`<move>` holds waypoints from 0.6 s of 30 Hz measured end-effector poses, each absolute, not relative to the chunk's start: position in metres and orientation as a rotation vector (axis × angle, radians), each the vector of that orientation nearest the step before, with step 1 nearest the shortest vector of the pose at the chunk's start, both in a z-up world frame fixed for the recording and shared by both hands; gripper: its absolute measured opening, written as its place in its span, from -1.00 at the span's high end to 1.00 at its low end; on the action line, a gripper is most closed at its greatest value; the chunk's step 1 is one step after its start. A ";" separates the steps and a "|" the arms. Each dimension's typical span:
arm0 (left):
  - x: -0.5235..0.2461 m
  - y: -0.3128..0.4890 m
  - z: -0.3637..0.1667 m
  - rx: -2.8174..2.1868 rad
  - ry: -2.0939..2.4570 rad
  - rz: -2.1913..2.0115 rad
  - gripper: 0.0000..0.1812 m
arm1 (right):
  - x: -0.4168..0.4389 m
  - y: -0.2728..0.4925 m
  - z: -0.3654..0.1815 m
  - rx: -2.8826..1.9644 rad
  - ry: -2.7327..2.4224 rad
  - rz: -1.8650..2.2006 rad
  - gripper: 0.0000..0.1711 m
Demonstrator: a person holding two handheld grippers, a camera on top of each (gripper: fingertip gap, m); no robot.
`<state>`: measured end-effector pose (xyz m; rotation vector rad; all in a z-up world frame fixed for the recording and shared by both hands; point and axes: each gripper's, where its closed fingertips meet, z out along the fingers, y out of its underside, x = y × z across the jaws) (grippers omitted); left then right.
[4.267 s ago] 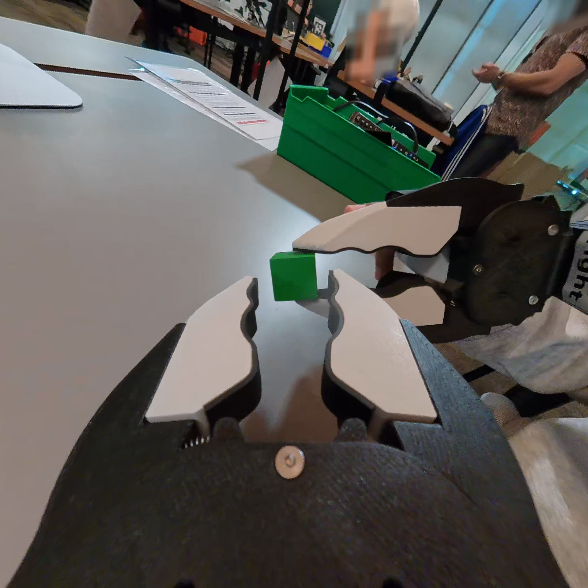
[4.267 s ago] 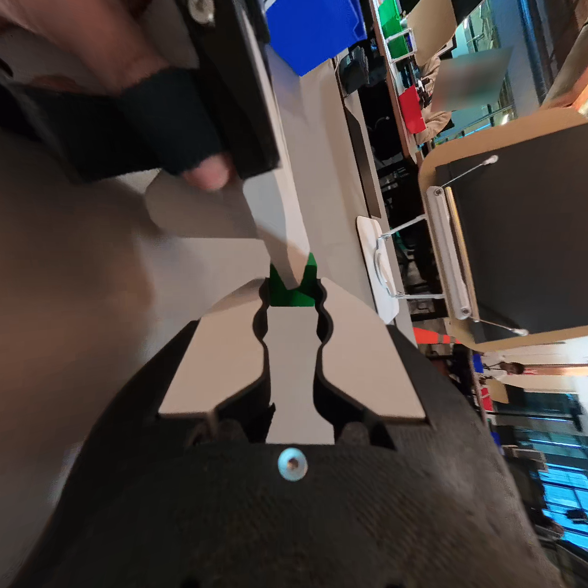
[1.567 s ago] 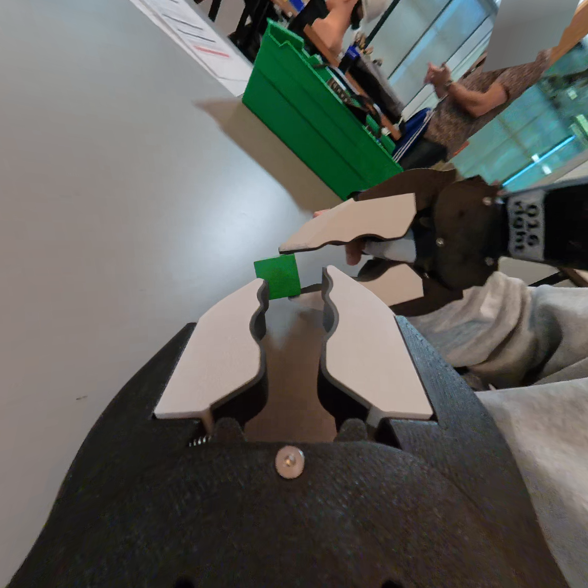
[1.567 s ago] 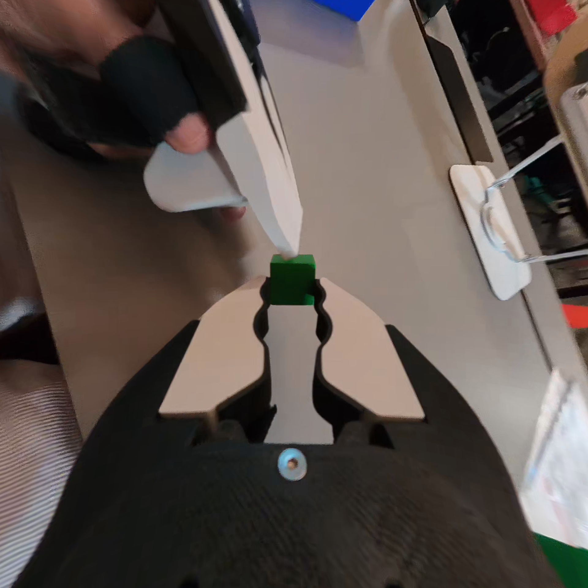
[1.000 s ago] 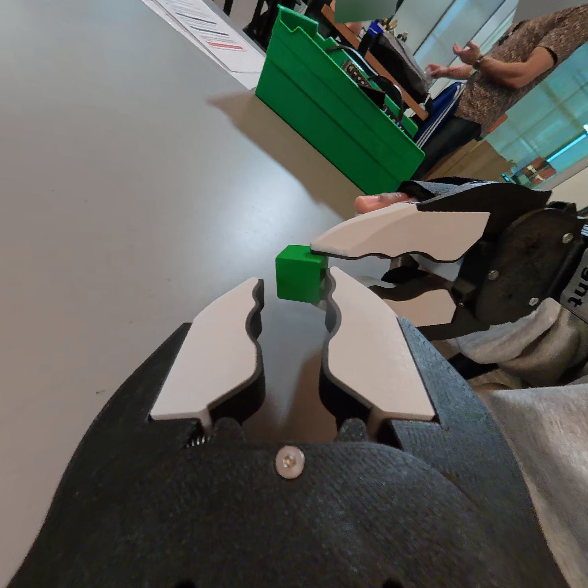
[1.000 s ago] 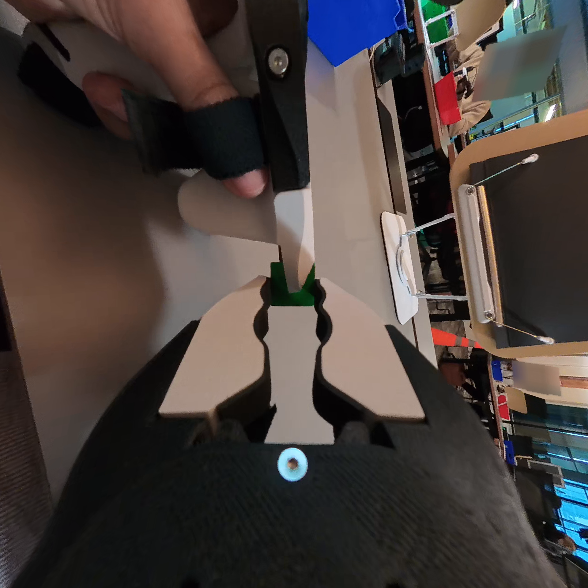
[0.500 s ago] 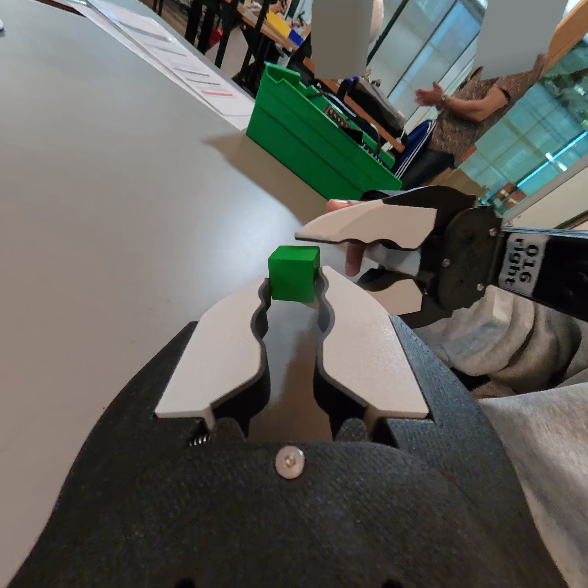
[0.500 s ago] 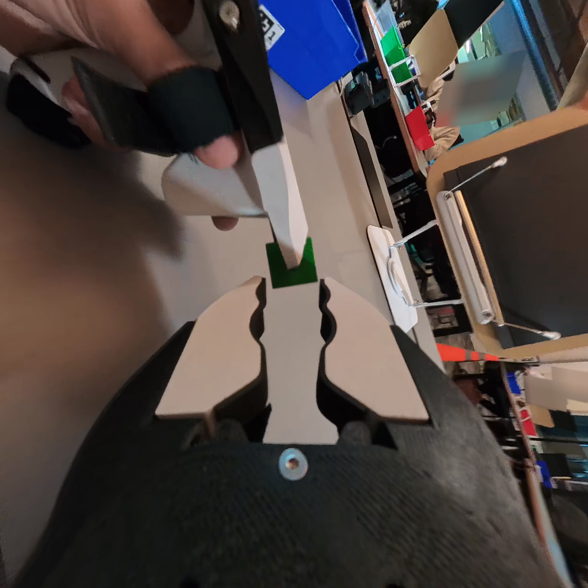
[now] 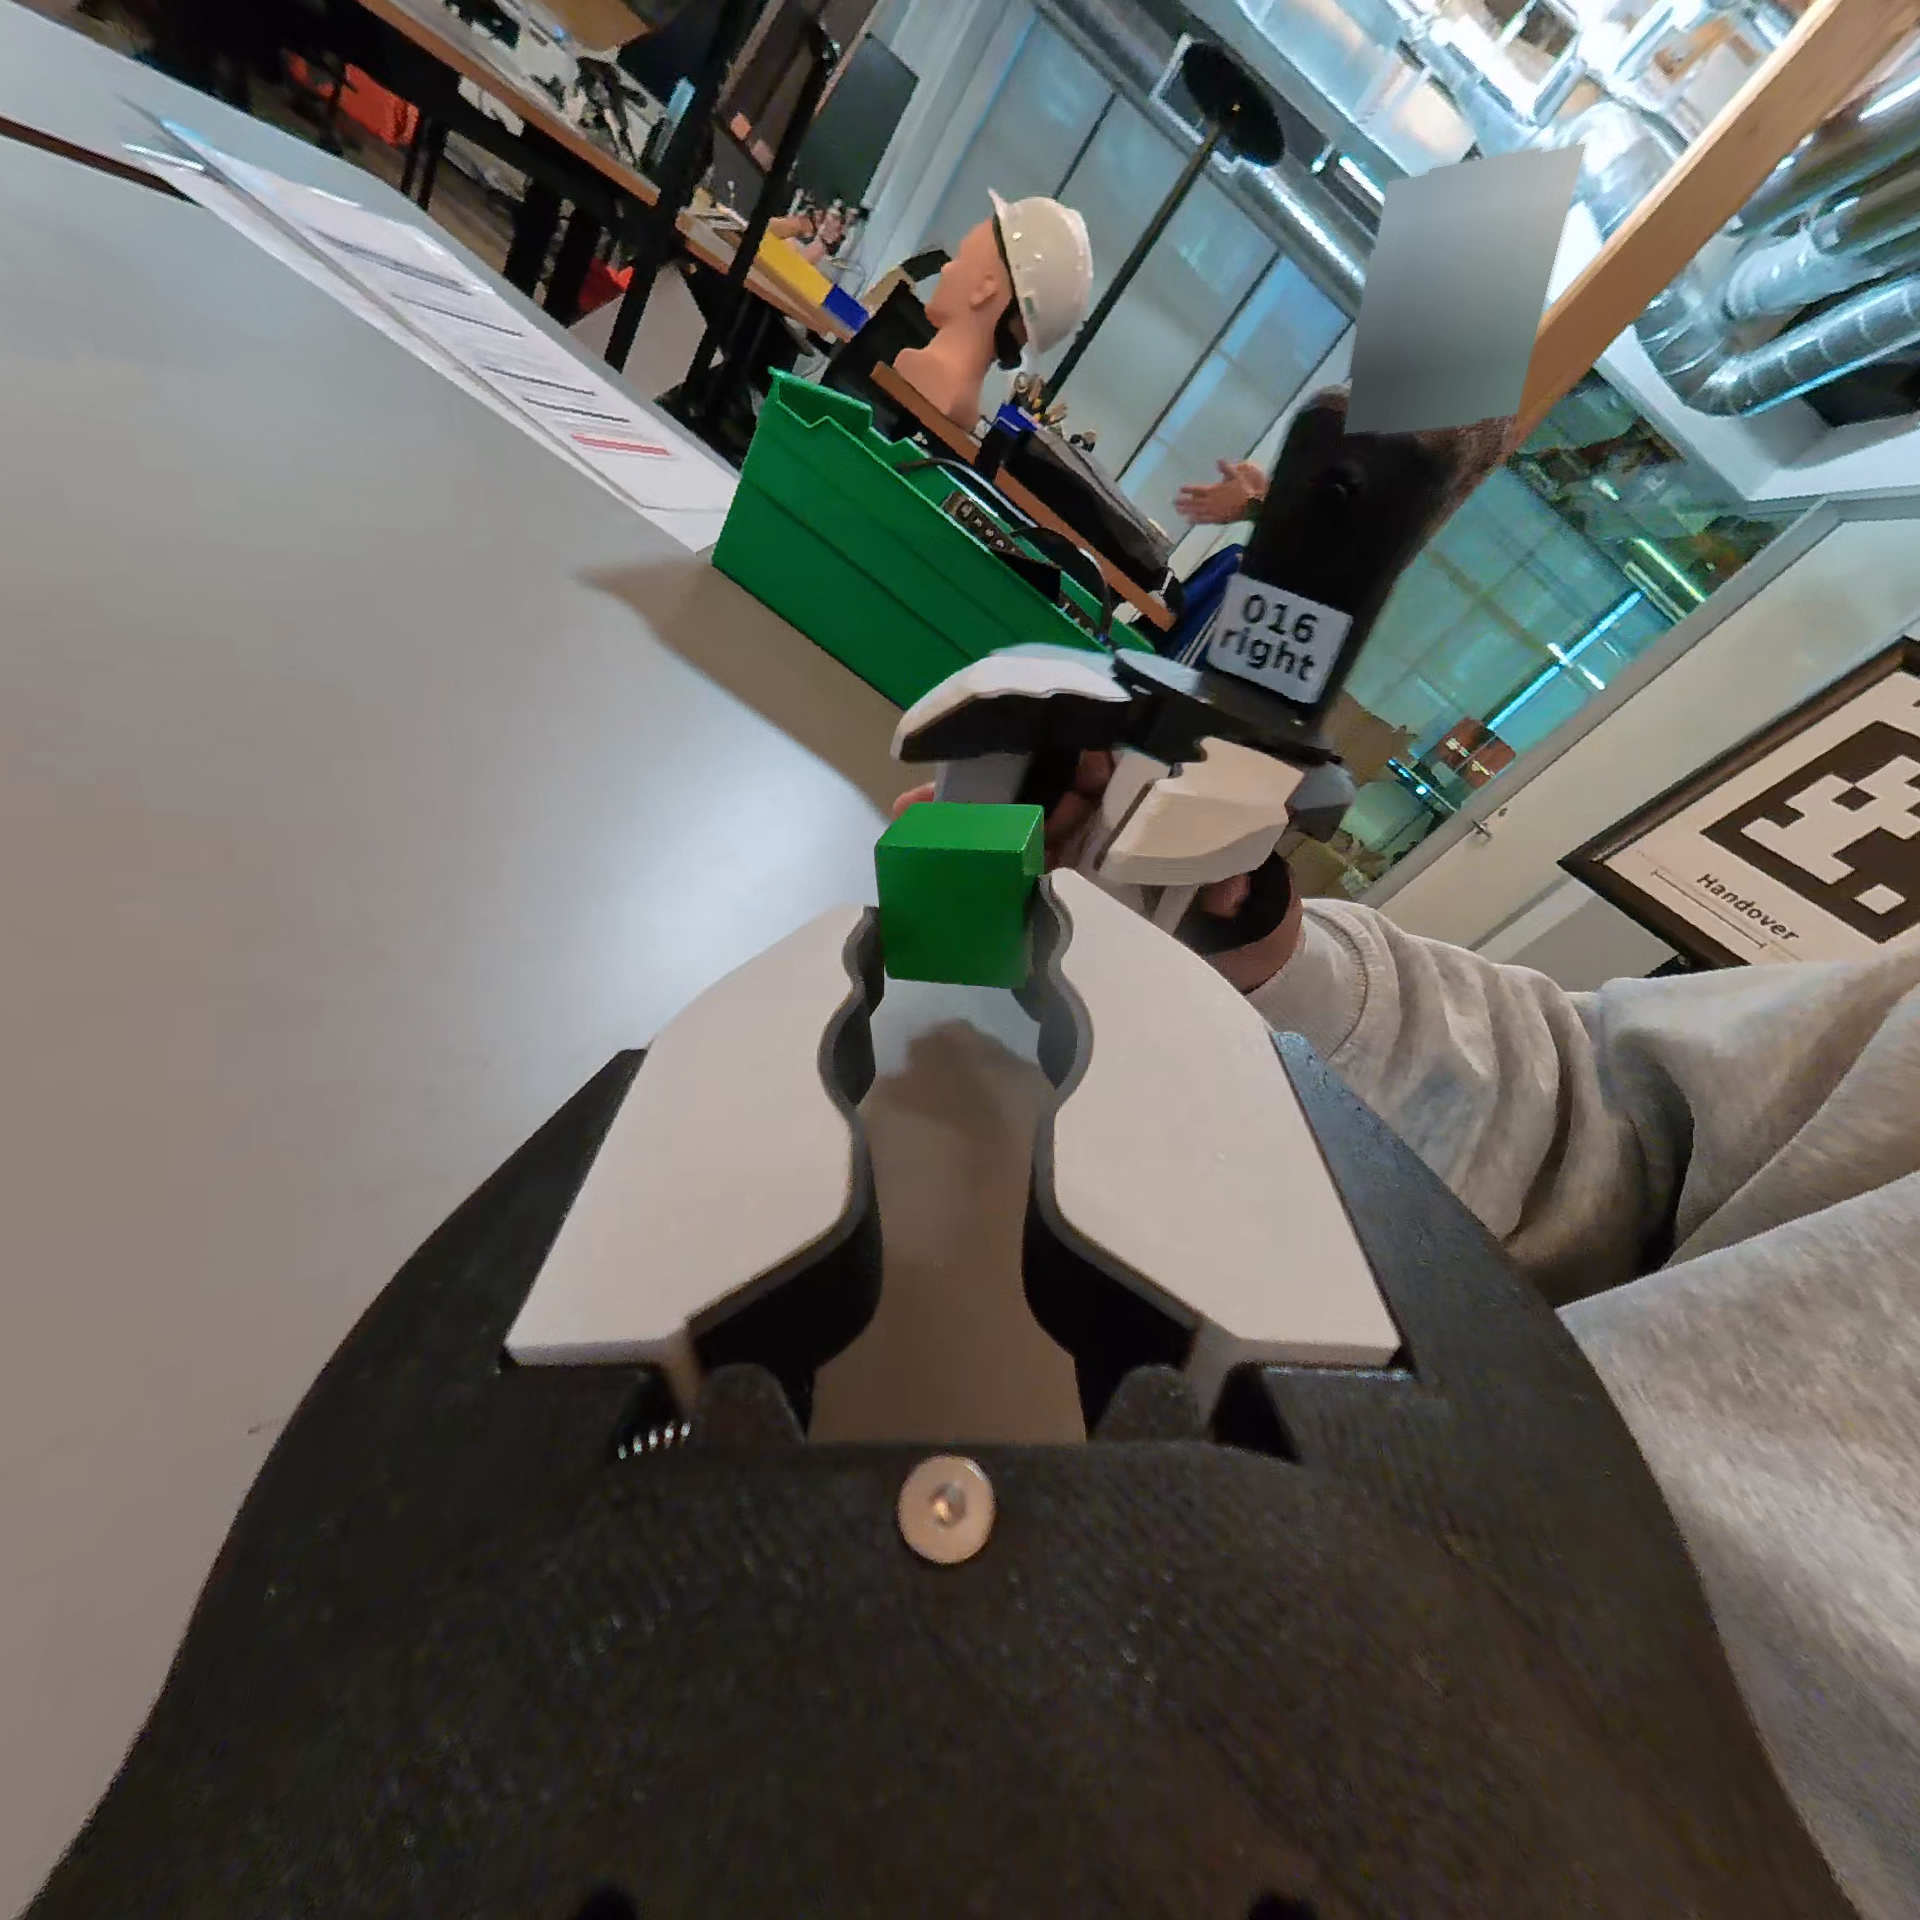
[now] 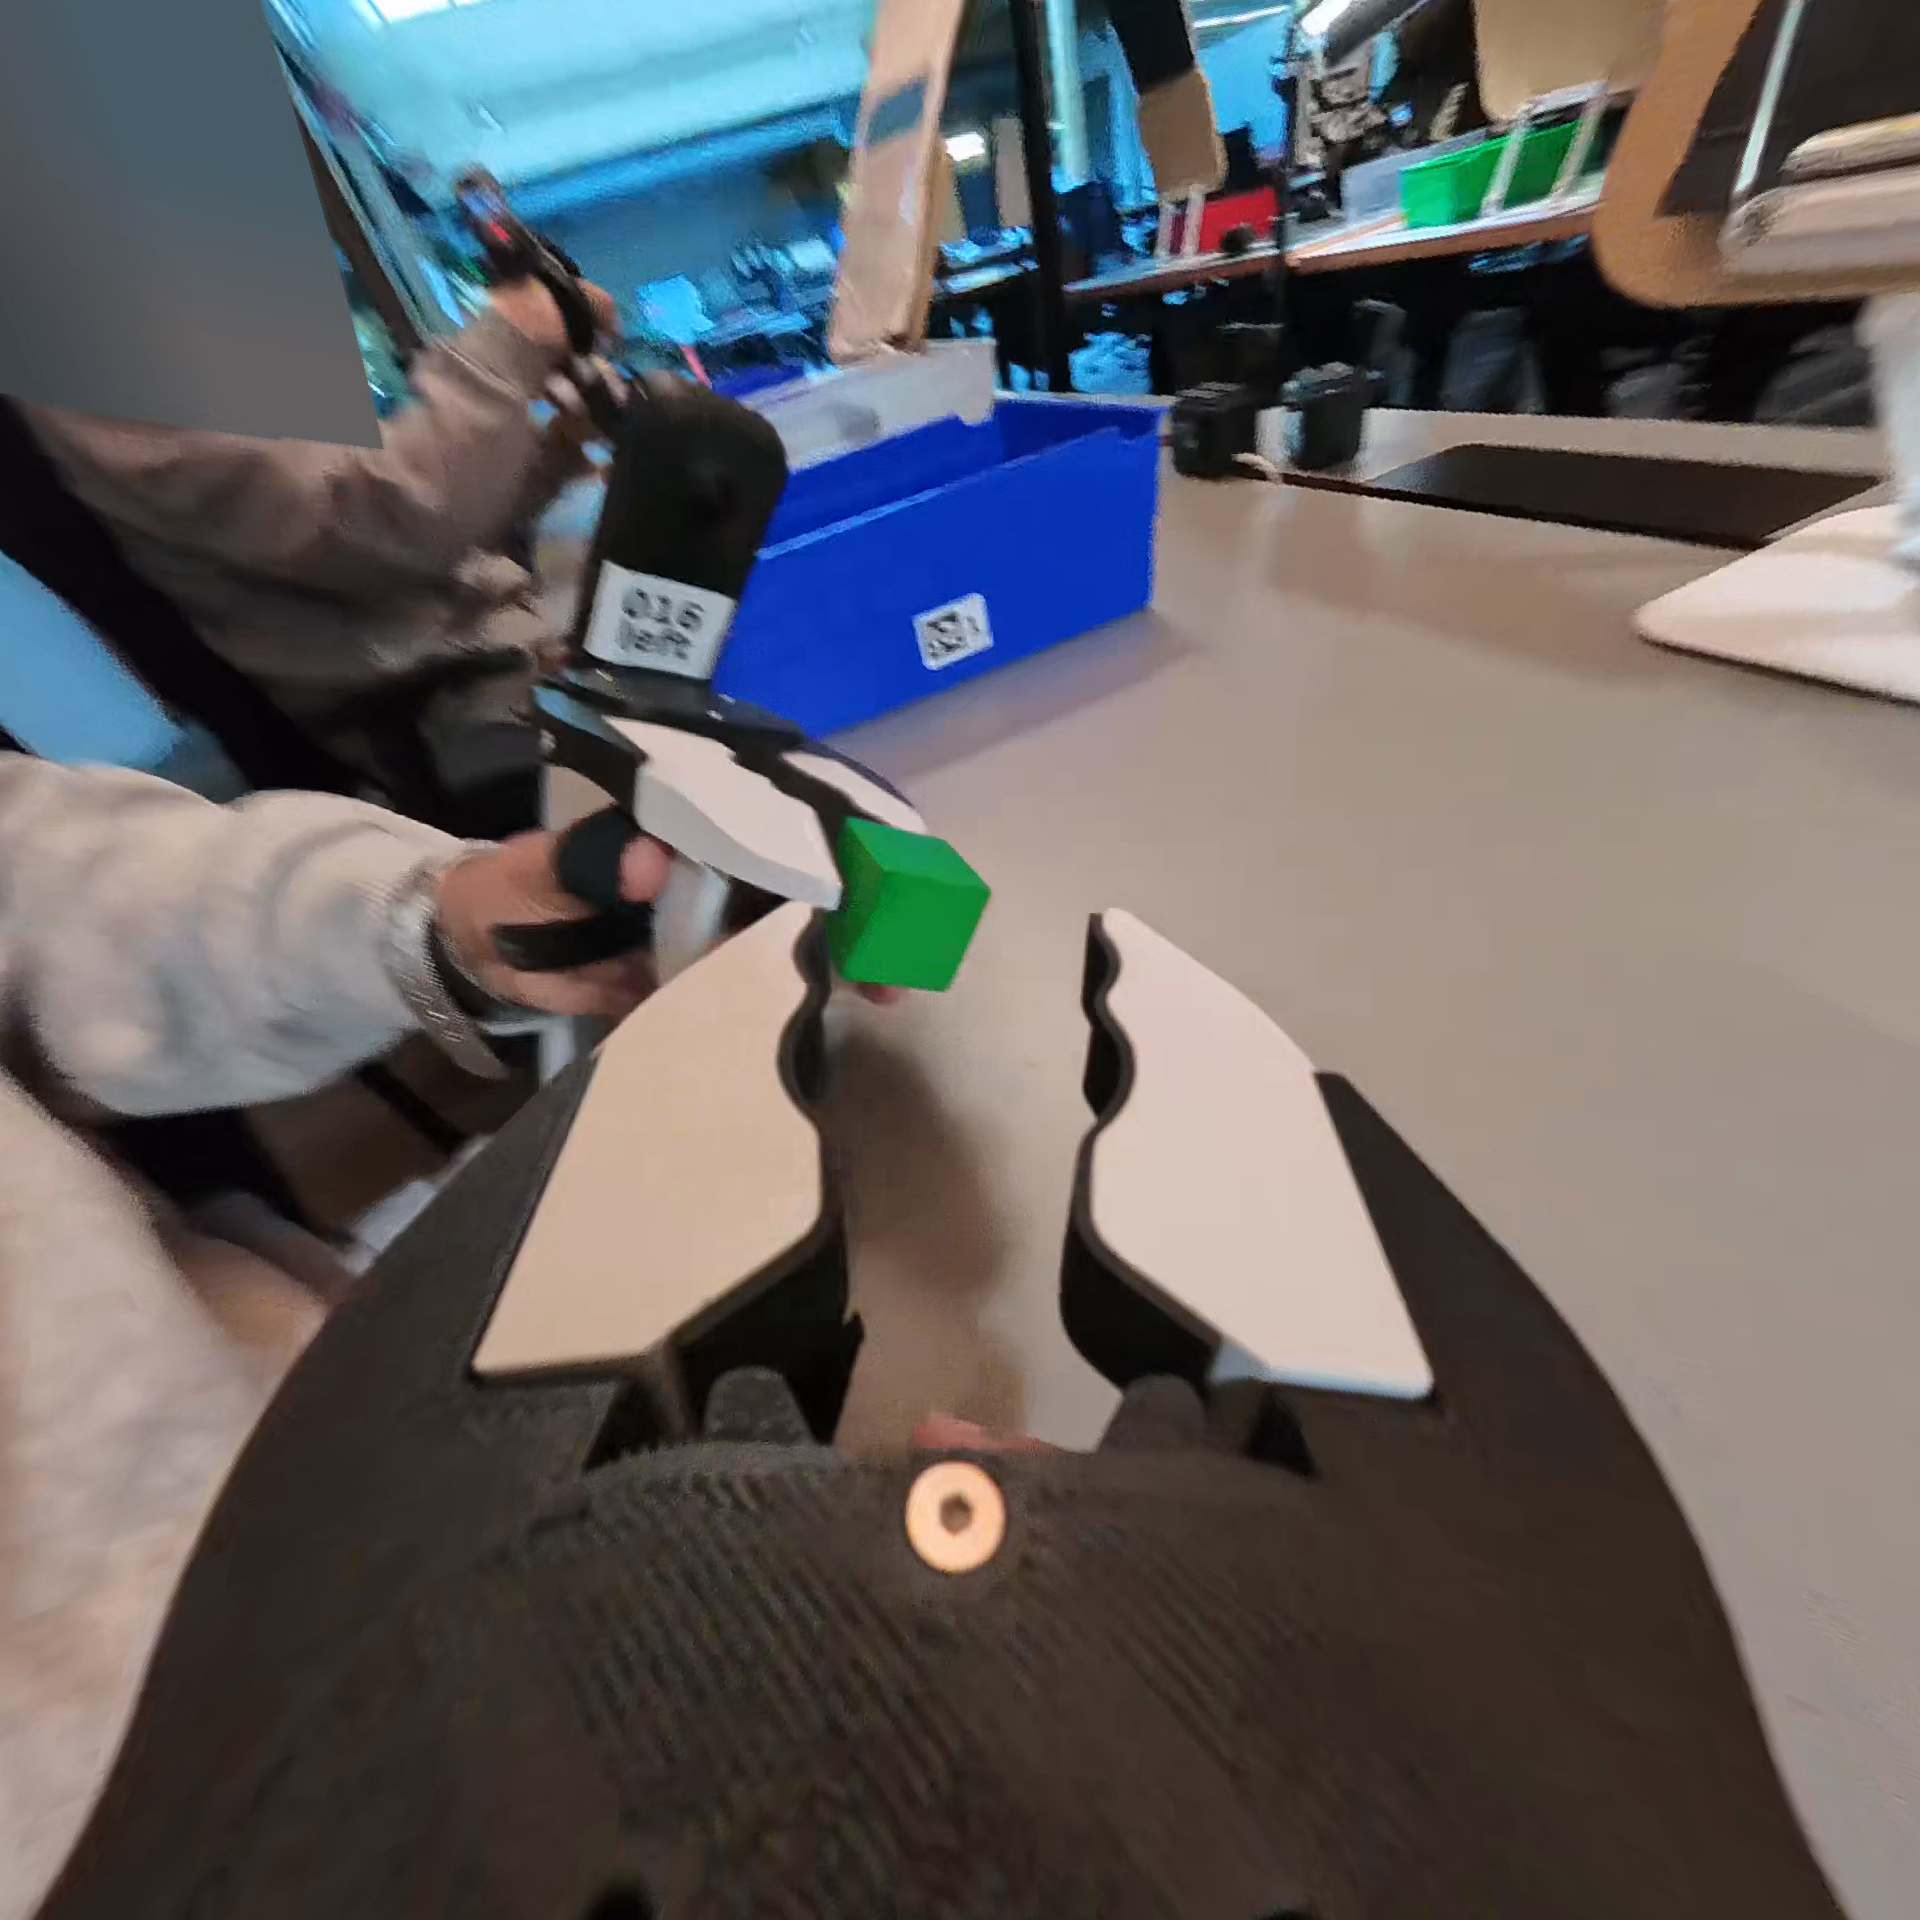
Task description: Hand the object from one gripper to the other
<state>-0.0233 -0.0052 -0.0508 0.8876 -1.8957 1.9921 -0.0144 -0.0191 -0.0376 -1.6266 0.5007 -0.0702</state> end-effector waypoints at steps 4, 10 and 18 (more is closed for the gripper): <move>-0.028 -0.006 -0.041 0.819 -1.856 2.042 0.68 | -0.025 -0.011 -0.033 -1.539 0.526 0.162 0.47; -0.038 -0.010 -0.032 0.721 -1.835 2.078 0.69 | -0.032 -0.005 -0.029 -1.482 0.531 0.276 0.58; -0.041 -0.011 -0.030 0.695 -1.817 2.091 0.69 | -0.036 -0.005 -0.024 -1.460 0.535 0.351 0.70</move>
